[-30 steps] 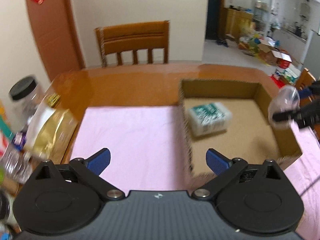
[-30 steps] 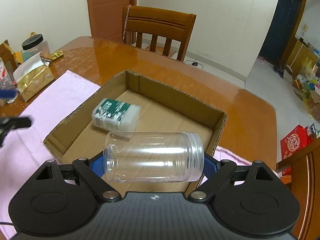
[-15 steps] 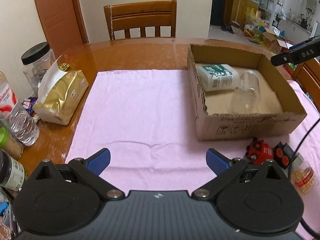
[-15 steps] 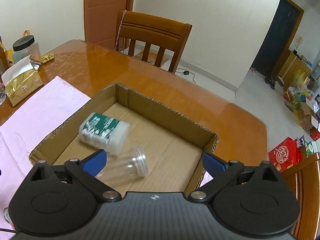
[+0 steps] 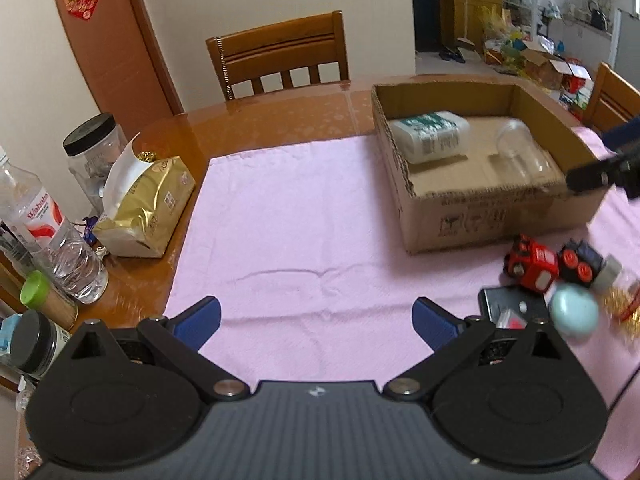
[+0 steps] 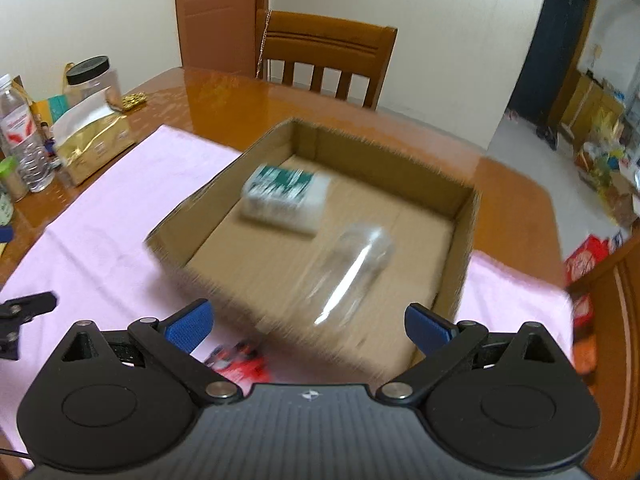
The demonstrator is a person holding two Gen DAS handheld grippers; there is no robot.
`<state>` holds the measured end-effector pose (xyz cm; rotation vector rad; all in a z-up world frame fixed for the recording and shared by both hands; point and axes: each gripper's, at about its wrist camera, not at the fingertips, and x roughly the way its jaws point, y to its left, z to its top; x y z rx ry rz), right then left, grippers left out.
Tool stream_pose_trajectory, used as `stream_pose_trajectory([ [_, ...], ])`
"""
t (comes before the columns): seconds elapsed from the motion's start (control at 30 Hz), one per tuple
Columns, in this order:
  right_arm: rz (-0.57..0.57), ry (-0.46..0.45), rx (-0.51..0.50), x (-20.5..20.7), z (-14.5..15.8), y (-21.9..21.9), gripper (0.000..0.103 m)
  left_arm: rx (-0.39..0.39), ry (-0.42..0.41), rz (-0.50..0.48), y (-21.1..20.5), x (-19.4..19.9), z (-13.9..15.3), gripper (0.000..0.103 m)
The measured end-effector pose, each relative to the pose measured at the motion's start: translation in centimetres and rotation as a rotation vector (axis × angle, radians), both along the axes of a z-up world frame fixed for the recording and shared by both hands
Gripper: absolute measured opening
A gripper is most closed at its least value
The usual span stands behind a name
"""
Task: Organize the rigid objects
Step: 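Withdraw both tools from the box back over the remaining items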
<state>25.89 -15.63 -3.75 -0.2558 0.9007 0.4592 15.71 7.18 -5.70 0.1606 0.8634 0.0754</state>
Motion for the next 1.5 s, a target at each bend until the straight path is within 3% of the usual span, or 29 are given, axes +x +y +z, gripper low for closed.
stream_pose_trajectory([
  [0.4,-0.022,0.121,0.019,-8.8,-5.0,2.9,0.103,-0.069,0.075,-0.024,0.8,-2.6,-2.3,0.101],
  [0.8,-0.034,0.202,-0.044,-11.4,-7.9,5.4,0.103,-0.089,0.105,-0.067,1.6,-3.7,-3.0,0.101],
  [1.27,-0.212,0.221,0.017,-13.8,-7.1,0.0,0.103,-0.08,0.117,-0.173,0.2,-3.4,-3.2,0.101],
  [1.5,-0.277,0.176,-0.045,-14.3,-6.1,-2.2,0.103,-0.073,0.155,-0.262,-1.0,-3.6,-4.4,0.101],
])
